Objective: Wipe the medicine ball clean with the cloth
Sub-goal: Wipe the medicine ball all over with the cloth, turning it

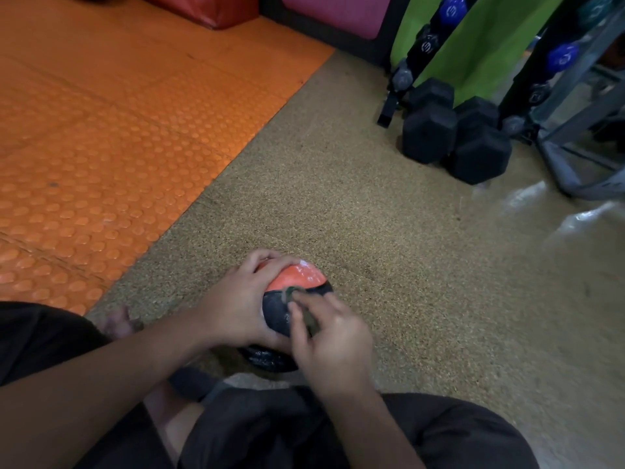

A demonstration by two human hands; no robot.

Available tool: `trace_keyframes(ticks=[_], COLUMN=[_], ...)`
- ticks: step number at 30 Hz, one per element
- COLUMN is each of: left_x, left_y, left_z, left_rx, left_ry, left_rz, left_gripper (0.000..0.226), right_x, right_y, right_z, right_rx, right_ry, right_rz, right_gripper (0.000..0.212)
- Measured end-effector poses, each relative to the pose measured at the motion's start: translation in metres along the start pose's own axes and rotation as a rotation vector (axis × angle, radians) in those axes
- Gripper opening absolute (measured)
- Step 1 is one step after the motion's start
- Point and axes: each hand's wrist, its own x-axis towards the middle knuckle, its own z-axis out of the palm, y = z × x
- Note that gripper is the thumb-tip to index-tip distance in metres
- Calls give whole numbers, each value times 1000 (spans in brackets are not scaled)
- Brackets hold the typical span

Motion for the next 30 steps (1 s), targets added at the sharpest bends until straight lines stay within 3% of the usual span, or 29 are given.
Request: trace_keyframes(ticks=[4, 6, 9, 10, 13, 15, 17, 20, 22, 25, 27, 30], left_x=[2, 4, 4, 2, -3, -2, 2, 1, -2, -1, 4, 9], left_y=[11, 13, 11, 11, 17, 27, 33, 29, 27, 32, 32, 17], left_z=[2, 4, 6, 6, 5, 7, 7, 7, 6, 3, -2, -10], left_rx=[80, 92, 46, 36, 66, 99, 106, 76, 76, 121, 138, 113], left_ry=[-6, 11, 40, 42, 32, 39, 51, 57, 46, -16, -98, -190], left_rz=[-82, -72, -53, -59, -122, -160, -174, -155, -156, -177, -139, -51], left_gripper=[136, 126, 92, 92, 127, 134, 120, 83, 93, 131, 142, 140], right_x=[18, 12, -9, -9, 5, 11, 10, -4, -2, 10, 13, 2], right_y=[30, 13, -23, -20, 15, 29, 16, -18, -10, 24, 29, -4], right_z=[-8, -3, 6, 5, -4, -8, -4, 6, 3, -8, -10, 4], right_rx=[51, -17, -112, -120, -86, -76, -84, -90, -36, -33, -5, -28], right_ry=[129, 123, -17, -24, 63, 141, 141, 14, 9, 106, 168, 72], right_rz=[319, 199, -77, -103, 114, 236, 165, -52, -53, 173, 239, 59], right_gripper=[23, 27, 25, 24, 29, 32, 32, 28, 28, 29, 29, 29])
